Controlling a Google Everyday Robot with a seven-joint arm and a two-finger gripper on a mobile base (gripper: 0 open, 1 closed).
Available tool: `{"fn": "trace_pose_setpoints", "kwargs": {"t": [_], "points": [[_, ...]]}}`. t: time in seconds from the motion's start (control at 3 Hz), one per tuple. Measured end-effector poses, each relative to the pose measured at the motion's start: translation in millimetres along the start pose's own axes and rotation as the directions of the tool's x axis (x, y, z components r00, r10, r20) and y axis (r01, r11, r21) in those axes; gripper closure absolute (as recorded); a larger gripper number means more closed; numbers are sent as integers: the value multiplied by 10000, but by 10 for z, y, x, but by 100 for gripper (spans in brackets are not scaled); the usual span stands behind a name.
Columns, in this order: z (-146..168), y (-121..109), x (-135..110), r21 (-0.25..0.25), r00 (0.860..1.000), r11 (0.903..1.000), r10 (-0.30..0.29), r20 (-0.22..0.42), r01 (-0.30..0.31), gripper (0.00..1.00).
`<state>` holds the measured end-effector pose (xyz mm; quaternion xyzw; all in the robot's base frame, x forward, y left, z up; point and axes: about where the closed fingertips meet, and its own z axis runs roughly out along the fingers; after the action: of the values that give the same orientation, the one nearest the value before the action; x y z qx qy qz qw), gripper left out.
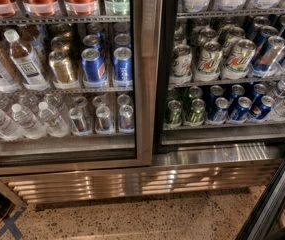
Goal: Open right fridge door
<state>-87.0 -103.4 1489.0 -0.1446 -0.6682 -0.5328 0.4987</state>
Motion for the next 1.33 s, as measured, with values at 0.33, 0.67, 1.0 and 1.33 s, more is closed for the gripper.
{"fn": "trace_pose_setpoints", "kwargs": {"t": [0.33,0.67,1.0,1.33], "points": [[118,-223,-245,220,9868,9973,-724,1451,699,0],[109,-230,-287,307,9845,9969,-762,1581,722,0],[120,-285,-446,461,9651,9926,-1202,2325,1126,0],[126,-299,-544,529,9482,9882,-1526,2788,1435,0]]}}
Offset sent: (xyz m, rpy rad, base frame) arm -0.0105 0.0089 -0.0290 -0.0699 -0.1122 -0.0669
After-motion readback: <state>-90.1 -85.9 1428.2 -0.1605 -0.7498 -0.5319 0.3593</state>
